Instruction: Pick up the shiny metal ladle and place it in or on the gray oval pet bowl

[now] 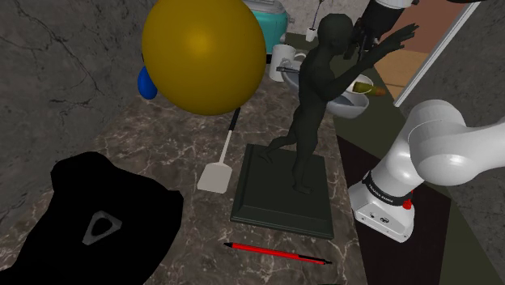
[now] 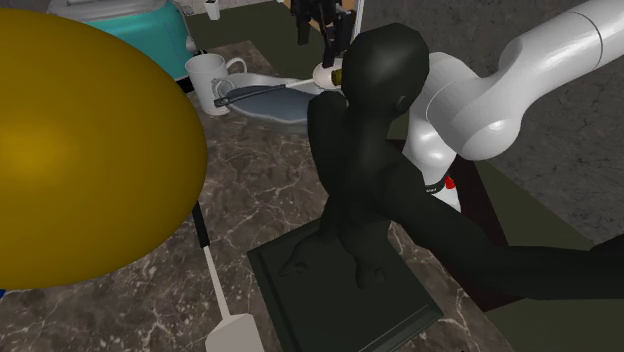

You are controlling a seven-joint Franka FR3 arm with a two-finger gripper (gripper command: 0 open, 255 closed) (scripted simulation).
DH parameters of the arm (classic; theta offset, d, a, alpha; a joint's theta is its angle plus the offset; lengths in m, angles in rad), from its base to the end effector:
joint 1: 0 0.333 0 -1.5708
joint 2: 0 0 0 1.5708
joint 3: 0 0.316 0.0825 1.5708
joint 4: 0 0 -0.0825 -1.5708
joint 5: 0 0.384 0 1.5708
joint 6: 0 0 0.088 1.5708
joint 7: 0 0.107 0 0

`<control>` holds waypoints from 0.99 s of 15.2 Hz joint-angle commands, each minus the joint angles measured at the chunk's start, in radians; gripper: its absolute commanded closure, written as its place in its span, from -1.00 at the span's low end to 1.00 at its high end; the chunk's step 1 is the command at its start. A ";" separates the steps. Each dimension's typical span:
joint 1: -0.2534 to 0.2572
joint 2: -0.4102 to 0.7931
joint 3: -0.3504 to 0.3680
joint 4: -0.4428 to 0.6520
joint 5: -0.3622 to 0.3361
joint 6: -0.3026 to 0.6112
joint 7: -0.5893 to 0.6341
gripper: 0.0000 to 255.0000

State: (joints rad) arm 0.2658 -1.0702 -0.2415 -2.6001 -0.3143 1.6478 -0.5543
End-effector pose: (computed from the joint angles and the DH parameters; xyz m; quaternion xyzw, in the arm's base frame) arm 0.2542 -0.0410 0.5496 0.9370 0.3415 0.0407 0.0610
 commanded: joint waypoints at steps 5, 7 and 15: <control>0.007 0.013 0.020 0.071 0.018 -0.059 -0.003 -1.00; 0.012 0.029 0.036 0.138 0.032 -0.110 -0.006 -1.00; 0.012 0.029 0.036 0.138 0.032 -0.110 -0.006 -1.00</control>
